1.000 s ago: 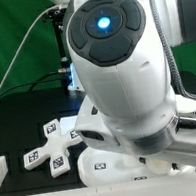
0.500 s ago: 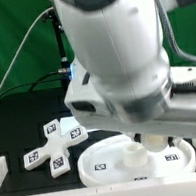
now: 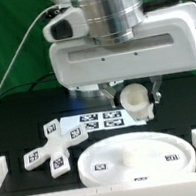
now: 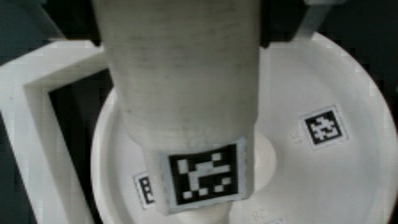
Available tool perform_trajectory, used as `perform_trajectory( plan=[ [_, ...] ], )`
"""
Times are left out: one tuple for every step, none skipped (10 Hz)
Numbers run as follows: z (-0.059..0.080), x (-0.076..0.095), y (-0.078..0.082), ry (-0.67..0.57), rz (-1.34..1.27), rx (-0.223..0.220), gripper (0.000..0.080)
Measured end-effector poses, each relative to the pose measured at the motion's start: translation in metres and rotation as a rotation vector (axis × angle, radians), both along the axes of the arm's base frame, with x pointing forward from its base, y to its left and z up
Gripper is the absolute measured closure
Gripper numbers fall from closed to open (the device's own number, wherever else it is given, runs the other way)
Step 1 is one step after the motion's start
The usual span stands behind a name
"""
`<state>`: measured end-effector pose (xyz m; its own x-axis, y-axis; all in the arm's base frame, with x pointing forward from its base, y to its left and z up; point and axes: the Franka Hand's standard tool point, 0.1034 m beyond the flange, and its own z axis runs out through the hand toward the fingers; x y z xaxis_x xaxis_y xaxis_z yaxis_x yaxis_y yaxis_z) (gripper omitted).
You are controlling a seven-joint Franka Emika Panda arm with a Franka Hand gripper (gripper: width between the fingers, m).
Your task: Assemble round table
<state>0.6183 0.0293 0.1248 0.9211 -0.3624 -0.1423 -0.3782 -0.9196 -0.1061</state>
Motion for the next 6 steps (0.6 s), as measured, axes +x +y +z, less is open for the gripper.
perform_trajectory(
  plan=[
    [-0.002, 0.001, 0.003, -0.051, -0.001, -0.012, 0.0390],
    [-0.002, 0.008, 0.004, -0.135, -0.009, -0.030, 0.0390],
    [-0.003, 0.010, 0.007, -0.208, -0.010, -0.047, 0.0390],
    [-0.004, 0.008, 0.008, -0.251, -0.005, -0.058, 0.0390],
    [-0.004, 0.005, 0.004, -0.374, -0.002, -0.091, 0.0390],
    [-0.001, -0.014, 0.003, -0.442, -0.004, -0.113, 0.0390]
  ],
)
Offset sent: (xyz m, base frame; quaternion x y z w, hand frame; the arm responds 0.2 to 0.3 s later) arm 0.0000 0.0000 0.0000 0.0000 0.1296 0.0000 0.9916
